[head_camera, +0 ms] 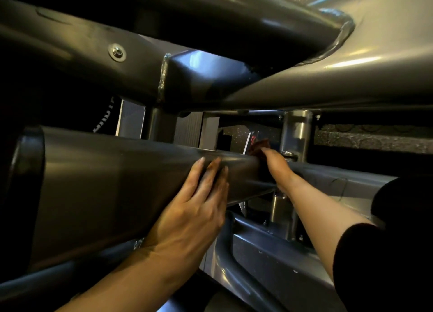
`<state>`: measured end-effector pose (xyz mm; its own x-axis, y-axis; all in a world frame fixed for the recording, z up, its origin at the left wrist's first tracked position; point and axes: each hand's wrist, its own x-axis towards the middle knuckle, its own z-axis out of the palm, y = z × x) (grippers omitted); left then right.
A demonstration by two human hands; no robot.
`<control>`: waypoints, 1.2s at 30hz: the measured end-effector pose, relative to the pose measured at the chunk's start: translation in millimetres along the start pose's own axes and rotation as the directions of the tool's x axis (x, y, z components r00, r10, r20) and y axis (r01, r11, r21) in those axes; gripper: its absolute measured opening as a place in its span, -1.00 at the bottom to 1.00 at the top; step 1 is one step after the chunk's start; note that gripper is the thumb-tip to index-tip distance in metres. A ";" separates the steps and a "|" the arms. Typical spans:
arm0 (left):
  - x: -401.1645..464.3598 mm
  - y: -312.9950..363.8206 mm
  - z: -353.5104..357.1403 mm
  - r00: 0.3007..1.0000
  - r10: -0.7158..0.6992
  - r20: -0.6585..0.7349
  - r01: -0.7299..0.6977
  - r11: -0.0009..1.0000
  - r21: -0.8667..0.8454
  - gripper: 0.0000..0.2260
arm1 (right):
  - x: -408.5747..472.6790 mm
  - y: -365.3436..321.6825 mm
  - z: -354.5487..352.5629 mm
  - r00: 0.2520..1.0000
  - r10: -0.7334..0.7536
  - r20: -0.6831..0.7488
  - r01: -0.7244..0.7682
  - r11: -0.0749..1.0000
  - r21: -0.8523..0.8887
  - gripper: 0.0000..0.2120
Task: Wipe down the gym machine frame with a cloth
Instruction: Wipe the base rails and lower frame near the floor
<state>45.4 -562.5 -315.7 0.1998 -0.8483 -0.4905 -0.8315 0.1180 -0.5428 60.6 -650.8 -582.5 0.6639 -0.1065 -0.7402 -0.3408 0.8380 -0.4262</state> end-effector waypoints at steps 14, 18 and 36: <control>-6.8 -5.9 -54.3 0.928 0.143 0.343 -0.163 0.986 0.028 -0.55 | -174.7 -24.5 74.0 0.970 -0.235 -0.069 0.244 0.950 0.195 -0.77; -61.2 -21.7 -78.4 0.999 0.008 -0.039 -0.006 0.998 0.058 -0.53 | -220.2 -8.8 105.9 0.979 -0.199 0.050 0.170 0.925 0.340 -0.56; -144.2 5.6 -102.2 0.937 -0.343 -0.069 0.274 0.843 -0.462 -0.43 | -376.9 -28.1 147.6 0.911 -0.385 -0.149 0.401 0.912 0.090 -0.71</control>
<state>-41.1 -492.4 -178.3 0.4365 -0.8707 -0.2265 -0.8859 -0.3720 -0.2771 -81.7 -555.2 -214.8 0.6371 -0.4995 -0.5870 0.0154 0.7697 -0.6382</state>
